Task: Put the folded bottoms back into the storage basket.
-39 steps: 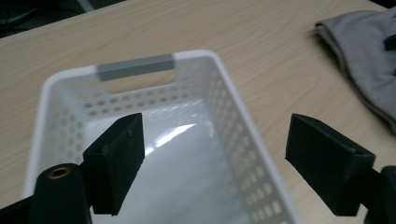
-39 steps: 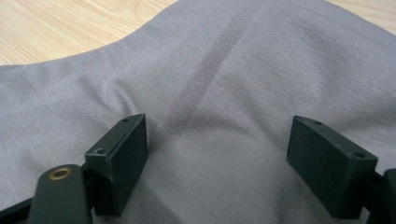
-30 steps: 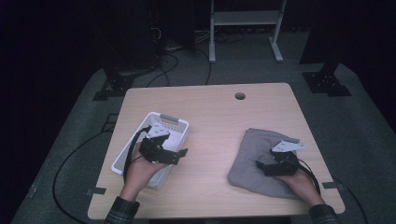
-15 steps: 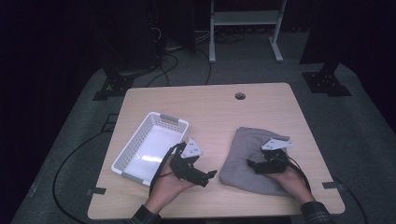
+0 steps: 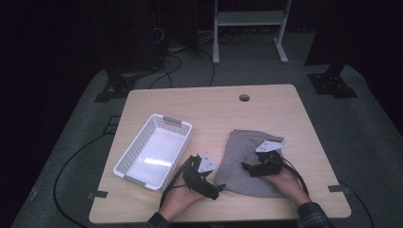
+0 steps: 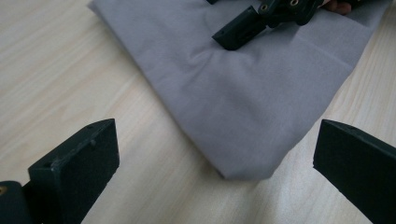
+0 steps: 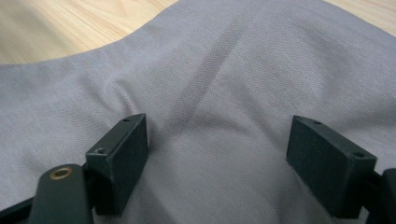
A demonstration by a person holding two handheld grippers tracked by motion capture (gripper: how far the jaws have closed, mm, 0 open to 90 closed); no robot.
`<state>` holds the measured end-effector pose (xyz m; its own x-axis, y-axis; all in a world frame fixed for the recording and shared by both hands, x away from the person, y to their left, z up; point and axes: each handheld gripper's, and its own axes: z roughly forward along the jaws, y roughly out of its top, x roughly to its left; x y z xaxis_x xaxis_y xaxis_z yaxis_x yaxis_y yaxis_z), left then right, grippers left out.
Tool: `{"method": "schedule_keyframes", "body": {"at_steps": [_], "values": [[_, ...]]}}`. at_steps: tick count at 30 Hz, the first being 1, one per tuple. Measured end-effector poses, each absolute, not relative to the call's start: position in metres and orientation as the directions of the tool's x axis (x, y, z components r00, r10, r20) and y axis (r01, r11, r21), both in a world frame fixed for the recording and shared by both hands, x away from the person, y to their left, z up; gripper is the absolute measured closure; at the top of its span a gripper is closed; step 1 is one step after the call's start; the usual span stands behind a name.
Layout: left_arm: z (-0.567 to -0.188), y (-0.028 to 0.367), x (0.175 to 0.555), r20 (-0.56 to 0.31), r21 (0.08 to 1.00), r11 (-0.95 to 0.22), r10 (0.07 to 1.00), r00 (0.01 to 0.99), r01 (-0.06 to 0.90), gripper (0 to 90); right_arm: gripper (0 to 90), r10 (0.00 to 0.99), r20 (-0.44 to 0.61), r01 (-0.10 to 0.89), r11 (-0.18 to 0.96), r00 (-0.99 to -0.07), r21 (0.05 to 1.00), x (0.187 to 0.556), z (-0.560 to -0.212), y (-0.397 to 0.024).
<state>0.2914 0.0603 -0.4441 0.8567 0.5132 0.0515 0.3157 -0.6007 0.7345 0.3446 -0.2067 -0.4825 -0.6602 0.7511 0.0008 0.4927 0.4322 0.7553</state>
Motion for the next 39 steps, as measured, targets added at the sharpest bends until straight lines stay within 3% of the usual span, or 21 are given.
{"method": "schedule_keyframes", "body": {"at_steps": [17, 39], "values": [[-0.479, 0.055, 0.298, 0.046, 0.698, -0.646, 0.471, 0.881, 0.309, 0.0, 19.6, 0.725, 0.000, 0.475, 0.450, -0.688, 0.756, 0.346, -0.482, -0.159], [-0.485, 0.060, 0.308, 0.008, 0.709, -0.602, 0.528, 0.849, 0.367, 0.0, 19.9, 0.731, -0.004, 0.477, 0.449, -0.682, 0.756, 0.343, -0.482, -0.159]]}}
